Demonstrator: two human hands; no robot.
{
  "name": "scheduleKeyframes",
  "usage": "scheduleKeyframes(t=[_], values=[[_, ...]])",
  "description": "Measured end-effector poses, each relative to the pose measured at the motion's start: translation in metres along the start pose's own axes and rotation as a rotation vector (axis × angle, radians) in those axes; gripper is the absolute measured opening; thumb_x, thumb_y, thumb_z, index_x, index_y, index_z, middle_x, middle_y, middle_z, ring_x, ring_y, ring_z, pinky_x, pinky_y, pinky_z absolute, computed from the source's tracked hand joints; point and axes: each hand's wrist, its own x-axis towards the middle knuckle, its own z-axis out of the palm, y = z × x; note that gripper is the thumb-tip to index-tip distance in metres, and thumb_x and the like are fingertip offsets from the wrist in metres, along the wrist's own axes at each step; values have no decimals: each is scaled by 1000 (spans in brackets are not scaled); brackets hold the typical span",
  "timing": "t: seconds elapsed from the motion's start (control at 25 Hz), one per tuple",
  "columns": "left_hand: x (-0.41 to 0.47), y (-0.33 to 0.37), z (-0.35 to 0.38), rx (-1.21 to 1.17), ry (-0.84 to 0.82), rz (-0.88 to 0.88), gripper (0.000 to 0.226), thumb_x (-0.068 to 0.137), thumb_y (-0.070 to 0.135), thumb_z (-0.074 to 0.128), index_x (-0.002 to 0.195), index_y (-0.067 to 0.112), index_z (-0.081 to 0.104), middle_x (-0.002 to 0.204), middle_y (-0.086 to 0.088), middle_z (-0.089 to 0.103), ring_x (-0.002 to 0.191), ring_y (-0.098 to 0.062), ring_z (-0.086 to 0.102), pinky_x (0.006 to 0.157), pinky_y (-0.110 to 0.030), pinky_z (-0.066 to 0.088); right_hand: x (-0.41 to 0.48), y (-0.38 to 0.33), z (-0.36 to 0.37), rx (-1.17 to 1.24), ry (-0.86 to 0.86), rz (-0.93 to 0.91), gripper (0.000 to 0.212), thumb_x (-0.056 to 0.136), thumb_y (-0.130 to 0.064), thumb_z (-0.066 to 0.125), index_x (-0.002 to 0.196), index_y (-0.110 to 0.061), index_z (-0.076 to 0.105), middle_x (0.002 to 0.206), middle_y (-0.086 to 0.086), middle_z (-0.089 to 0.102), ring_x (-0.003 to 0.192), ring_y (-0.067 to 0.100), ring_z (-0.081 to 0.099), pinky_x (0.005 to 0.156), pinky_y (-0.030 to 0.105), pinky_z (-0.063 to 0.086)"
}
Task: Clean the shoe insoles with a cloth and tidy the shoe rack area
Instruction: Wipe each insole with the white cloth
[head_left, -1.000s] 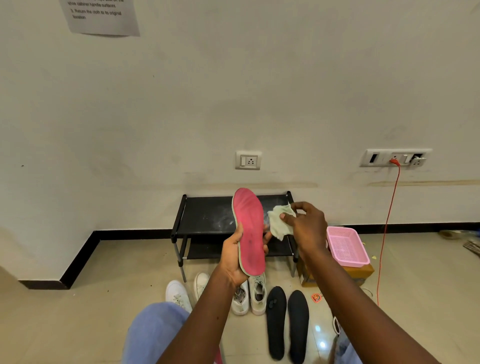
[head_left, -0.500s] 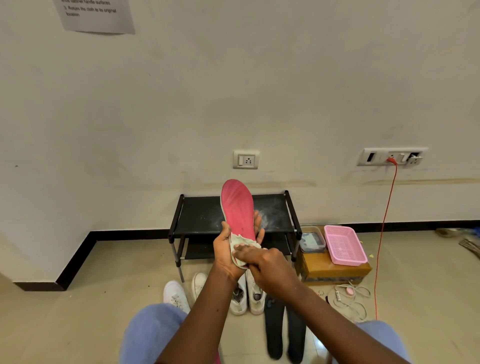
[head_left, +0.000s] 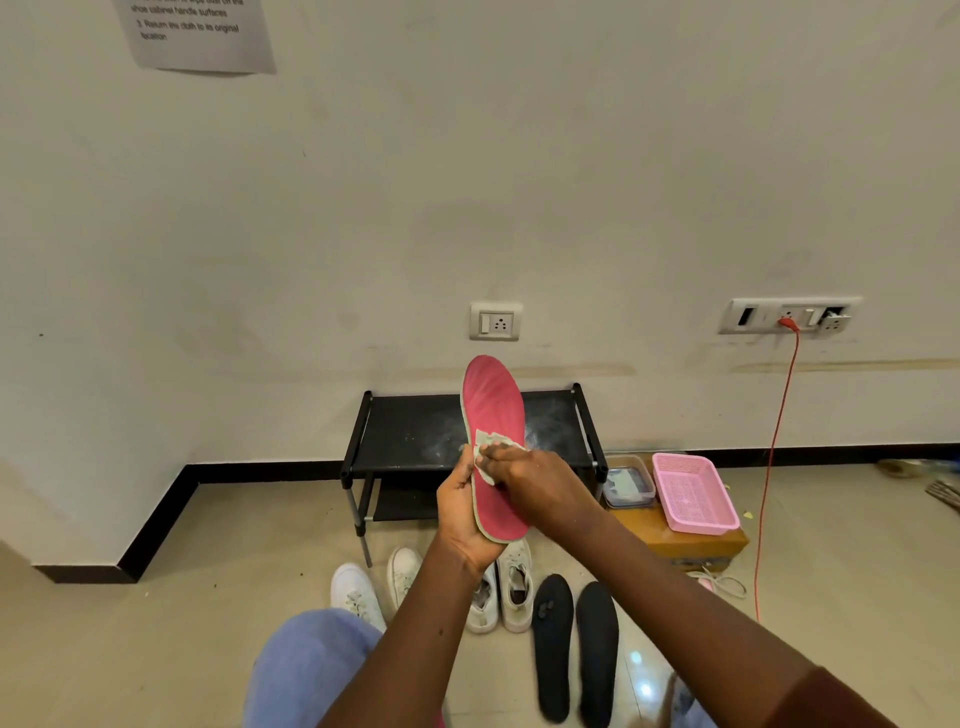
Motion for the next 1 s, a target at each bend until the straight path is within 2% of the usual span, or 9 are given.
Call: scheduleKeyframes(t=[0.08,0.24,0.32,0.44,0.56,0.72,0.8,0.92,1.0], values=[[-3,-3,4,-32,-14,27,45,97,39,39,100,6,69,95,-15,70,86,-30,70,74,-41,58,7,-3,0,51,-36,137,37,95,-7,40,130,-11,51,137,8,51,122,26,51,99,39,44],[2,0,1,1,11,44,44,95,42,40,103,6,64,91,-13,65,85,-26,65,76,-37,56,-10,-23,6,286,118,250,31,93,-8,45,119,-12,63,123,5,62,109,25,61,98,31,43],[7,3,-2,23,52,32,48,93,46,42,104,3,61,86,-14,64,82,-26,62,75,-35,56,-23,-30,8,374,141,200,29,89,-7,50,113,-11,66,119,5,65,108,21,62,100,27,41],[8,3,-2,29,100,-24,56,91,52,44,106,0,57,80,-16,64,72,-27,66,67,-34,58,-37,-22,14,429,170,84,29,78,-2,57,102,-8,71,107,5,70,99,15,66,94,27,49],[7,3,-1,18,129,-33,57,90,53,46,102,-1,58,77,-16,64,65,-28,67,62,-33,57,-39,-17,14,357,156,6,30,72,-2,63,100,-9,72,105,5,70,97,14,66,91,28,48],[7,-2,-3,-7,127,-15,36,81,43,55,85,7,58,67,-8,61,63,-22,65,62,-30,56,-23,-13,10,215,134,-76,31,59,0,64,87,-4,74,93,11,73,84,19,70,76,31,53],[2,-7,0,-25,114,3,26,85,34,53,84,9,59,68,-8,62,65,-21,65,62,-29,56,-13,-3,10,129,55,-69,34,68,-3,60,99,-8,72,103,11,71,93,21,69,77,36,56],[-9,-13,13,-38,31,-27,30,77,28,68,97,5,68,88,-14,69,80,-27,69,70,-36,57,-2,3,5,97,-11,75,37,93,-5,43,128,-11,54,134,9,53,122,23,52,101,35,42],[-11,-16,15,18,36,-10,32,91,33,51,106,8,66,92,-15,71,80,-28,71,70,-36,58,3,-1,-2,153,-3,219,38,98,-10,36,136,-14,45,141,6,46,126,22,47,104,28,35]])
